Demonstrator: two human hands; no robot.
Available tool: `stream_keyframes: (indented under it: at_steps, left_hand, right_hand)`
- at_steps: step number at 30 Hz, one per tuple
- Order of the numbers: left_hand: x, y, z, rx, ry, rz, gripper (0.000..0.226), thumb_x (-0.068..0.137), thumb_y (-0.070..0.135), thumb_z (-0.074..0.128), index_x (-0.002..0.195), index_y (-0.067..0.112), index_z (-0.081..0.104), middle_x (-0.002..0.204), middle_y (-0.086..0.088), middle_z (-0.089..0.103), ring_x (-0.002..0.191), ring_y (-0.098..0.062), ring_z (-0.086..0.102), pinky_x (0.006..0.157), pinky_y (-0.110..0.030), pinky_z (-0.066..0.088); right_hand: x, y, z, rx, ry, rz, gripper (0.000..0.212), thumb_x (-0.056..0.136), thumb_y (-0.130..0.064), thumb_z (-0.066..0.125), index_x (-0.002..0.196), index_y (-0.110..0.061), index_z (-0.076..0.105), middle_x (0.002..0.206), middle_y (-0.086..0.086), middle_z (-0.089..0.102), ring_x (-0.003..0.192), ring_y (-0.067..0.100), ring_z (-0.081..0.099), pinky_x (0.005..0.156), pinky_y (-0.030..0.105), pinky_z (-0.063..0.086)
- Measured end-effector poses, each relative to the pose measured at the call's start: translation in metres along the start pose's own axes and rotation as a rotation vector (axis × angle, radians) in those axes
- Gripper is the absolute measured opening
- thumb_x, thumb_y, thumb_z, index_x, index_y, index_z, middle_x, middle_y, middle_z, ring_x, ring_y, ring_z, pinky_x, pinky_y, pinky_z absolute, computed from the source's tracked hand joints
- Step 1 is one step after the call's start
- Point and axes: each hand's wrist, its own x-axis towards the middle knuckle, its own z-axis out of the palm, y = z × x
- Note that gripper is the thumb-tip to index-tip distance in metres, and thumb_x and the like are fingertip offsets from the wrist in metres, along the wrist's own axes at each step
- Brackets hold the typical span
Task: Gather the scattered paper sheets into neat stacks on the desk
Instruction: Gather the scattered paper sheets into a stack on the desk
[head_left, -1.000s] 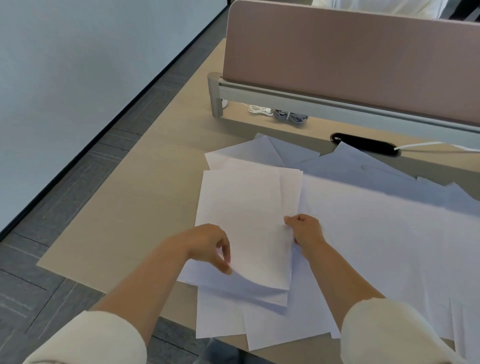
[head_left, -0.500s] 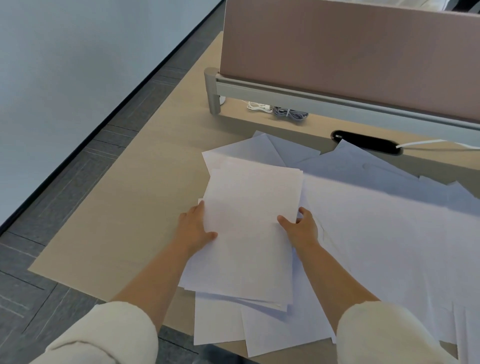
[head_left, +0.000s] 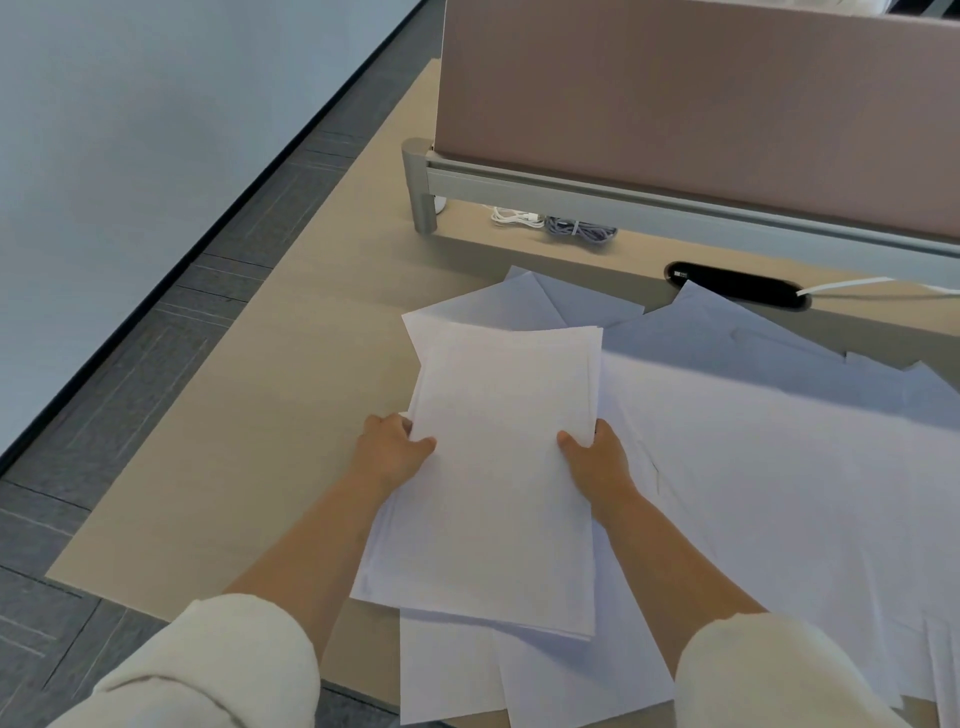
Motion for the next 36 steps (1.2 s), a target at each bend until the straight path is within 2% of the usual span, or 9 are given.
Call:
stream_keyframes:
  at_steps: [4, 7, 11, 14, 17, 25, 30, 32, 36]
  left_hand:
    - [0.012, 0.000, -0.006, -0.051, 0.015, -0.046, 0.046, 0.084, 0.028, 0.064, 0.117, -0.001, 0.051, 0.112, -0.013, 0.057, 0.102, -0.031, 0.058, 0.074, -0.029, 0.040]
    - [0.018, 0.003, -0.009, 0.005, -0.005, -0.067, 0.045, 0.086, 0.031, 0.060, 0.114, -0.003, 0.053, 0.114, -0.015, 0.059, 0.105, -0.033, 0.057, 0.073, -0.028, 0.038]
    - [0.025, 0.005, -0.011, 0.098, -0.079, -0.063, 0.048, 0.081, 0.029, 0.064, 0.117, 0.000, 0.052, 0.118, -0.012, 0.058, 0.106, -0.031, 0.058, 0.076, -0.030, 0.043]
    - [0.028, 0.004, -0.012, 0.177, -0.116, -0.051, 0.054, 0.076, 0.030, 0.071, 0.117, 0.001, 0.050, 0.118, -0.012, 0.058, 0.107, -0.030, 0.058, 0.079, -0.032, 0.044]
    - [0.028, 0.006, -0.014, 0.226, -0.116, -0.040, 0.060, 0.076, 0.031, 0.073, 0.122, 0.002, 0.046, 0.121, -0.011, 0.056, 0.112, -0.029, 0.055, 0.085, -0.033, 0.043]
    - [0.035, 0.004, -0.015, 0.082, -0.148, -0.067, 0.057, 0.074, 0.031, 0.073, 0.112, -0.007, 0.056, 0.111, -0.022, 0.063, 0.100, -0.035, 0.063, 0.079, -0.037, 0.052]
    - [0.035, 0.004, -0.014, 0.061, -0.150, -0.065, 0.052, 0.076, 0.031, 0.071, 0.112, -0.004, 0.057, 0.109, -0.018, 0.065, 0.099, -0.032, 0.063, 0.075, -0.034, 0.051]
    - [0.035, 0.003, -0.015, 0.080, -0.160, -0.060, 0.050, 0.075, 0.030, 0.071, 0.110, -0.002, 0.057, 0.107, -0.016, 0.065, 0.095, -0.031, 0.063, 0.071, -0.030, 0.048]
    - [0.038, 0.005, -0.019, 0.099, -0.196, -0.069, 0.043, 0.076, 0.032, 0.070, 0.100, -0.001, 0.060, 0.098, -0.014, 0.065, 0.087, -0.030, 0.062, 0.068, -0.029, 0.043]
  right_hand:
    - [0.001, 0.004, 0.001, 0.133, -0.030, 0.016, 0.033, 0.093, -0.016, 0.054, 0.125, -0.010, 0.048, 0.114, 0.005, 0.059, 0.099, 0.023, 0.057, 0.085, 0.035, 0.048]
    - [0.005, 0.003, 0.006, -0.125, 0.102, 0.032, 0.033, 0.090, -0.018, 0.055, 0.119, -0.005, 0.049, 0.104, 0.005, 0.058, 0.092, 0.023, 0.054, 0.079, 0.032, 0.044]
    - [0.012, -0.003, 0.014, -0.354, 0.187, 0.079, 0.040, 0.087, -0.030, 0.055, 0.115, -0.001, 0.056, 0.120, 0.013, 0.055, 0.108, 0.033, 0.051, 0.093, 0.043, 0.046]
    - [0.015, -0.007, 0.014, -0.241, 0.191, 0.091, 0.022, 0.085, -0.024, 0.056, 0.081, -0.003, 0.053, 0.103, 0.013, 0.055, 0.081, 0.027, 0.055, 0.072, 0.032, 0.047]
    - [0.015, -0.008, 0.010, -0.122, 0.199, 0.093, 0.029, 0.082, -0.016, 0.057, 0.061, -0.010, 0.039, 0.074, 0.006, 0.050, 0.057, 0.019, 0.046, 0.054, 0.025, 0.037]
    - [0.009, -0.013, 0.004, 0.155, 0.049, 0.139, 0.018, 0.083, -0.021, 0.063, 0.091, -0.004, 0.059, 0.086, 0.009, 0.063, 0.078, 0.027, 0.060, 0.079, 0.044, 0.055]
    - [0.012, -0.011, 0.002, 0.297, 0.005, 0.191, 0.035, 0.086, -0.026, 0.065, 0.112, -0.012, 0.045, 0.101, 0.009, 0.059, 0.086, 0.027, 0.061, 0.076, 0.044, 0.056]
    - [0.014, -0.009, 0.003, 0.257, -0.061, 0.247, 0.040, 0.089, -0.025, 0.062, 0.121, -0.010, 0.044, 0.112, 0.011, 0.059, 0.092, 0.028, 0.061, 0.071, 0.038, 0.055]
    - [0.014, -0.009, 0.004, 0.026, -0.060, 0.070, 0.032, 0.093, -0.011, 0.049, 0.125, -0.008, 0.046, 0.121, 0.012, 0.058, 0.105, 0.030, 0.057, 0.092, 0.043, 0.049]
